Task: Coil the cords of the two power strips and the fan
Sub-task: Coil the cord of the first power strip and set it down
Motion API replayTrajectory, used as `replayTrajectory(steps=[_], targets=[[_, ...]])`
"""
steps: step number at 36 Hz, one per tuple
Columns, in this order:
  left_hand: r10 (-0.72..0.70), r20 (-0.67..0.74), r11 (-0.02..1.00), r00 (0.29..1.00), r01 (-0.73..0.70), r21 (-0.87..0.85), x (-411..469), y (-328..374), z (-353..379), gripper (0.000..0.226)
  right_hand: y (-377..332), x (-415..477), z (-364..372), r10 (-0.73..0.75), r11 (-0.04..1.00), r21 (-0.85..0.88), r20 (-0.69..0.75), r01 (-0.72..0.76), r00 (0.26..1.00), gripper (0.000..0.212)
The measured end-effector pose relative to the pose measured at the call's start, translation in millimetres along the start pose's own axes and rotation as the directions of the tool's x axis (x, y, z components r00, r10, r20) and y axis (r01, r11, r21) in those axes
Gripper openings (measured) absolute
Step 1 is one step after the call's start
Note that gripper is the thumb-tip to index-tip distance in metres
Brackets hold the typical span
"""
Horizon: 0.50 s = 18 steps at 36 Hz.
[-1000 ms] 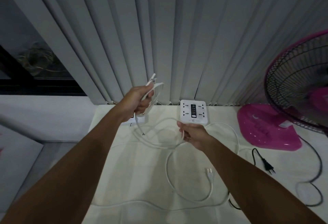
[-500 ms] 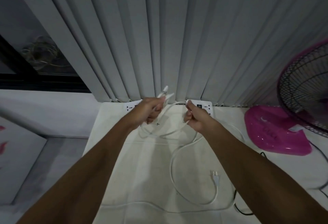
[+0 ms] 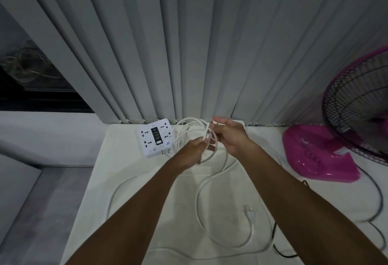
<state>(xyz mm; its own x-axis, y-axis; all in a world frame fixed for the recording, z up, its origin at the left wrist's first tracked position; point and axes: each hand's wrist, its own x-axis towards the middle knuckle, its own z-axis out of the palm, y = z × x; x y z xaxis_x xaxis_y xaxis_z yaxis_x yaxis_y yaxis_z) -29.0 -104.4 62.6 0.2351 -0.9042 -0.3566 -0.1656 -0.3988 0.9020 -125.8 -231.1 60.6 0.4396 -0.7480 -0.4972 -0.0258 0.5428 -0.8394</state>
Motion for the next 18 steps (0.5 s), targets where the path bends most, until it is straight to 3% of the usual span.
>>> replayTrajectory(steps=[4,8,11,15,18], targets=[[0.001,0.005,0.998,1.0,-0.001,0.056,4.0,-9.1,4.2,0.042,4.1,-4.4,0.5,-0.009,0.999,-0.046,-0.013,0.008,1.0,0.019],[-0.091,-0.067,0.964,0.994,0.104,0.244,17.8,-22.6,10.6,0.038,14.4,-1.9,7.7,-0.066,0.99,-0.129,-0.089,0.054,0.994,0.027],[-0.079,-0.101,0.93,0.992,0.11,0.351,27.6,-30.9,16.0,0.038,24.1,2.0,13.2,-0.056,0.982,-0.185,-0.083,0.04,0.995,0.027],[-0.094,-0.037,0.903,0.995,0.101,0.418,35.0,-39.9,21.0,0.036,41.2,11.8,14.0,0.011,0.957,-0.291,-0.039,-0.022,0.999,0.059],[-0.088,-0.017,0.903,0.996,0.087,0.42,34.7,-46.9,21.3,0.032,55.4,20.1,10.4,-0.05,0.913,-0.407,-0.057,0.022,0.997,0.057]])
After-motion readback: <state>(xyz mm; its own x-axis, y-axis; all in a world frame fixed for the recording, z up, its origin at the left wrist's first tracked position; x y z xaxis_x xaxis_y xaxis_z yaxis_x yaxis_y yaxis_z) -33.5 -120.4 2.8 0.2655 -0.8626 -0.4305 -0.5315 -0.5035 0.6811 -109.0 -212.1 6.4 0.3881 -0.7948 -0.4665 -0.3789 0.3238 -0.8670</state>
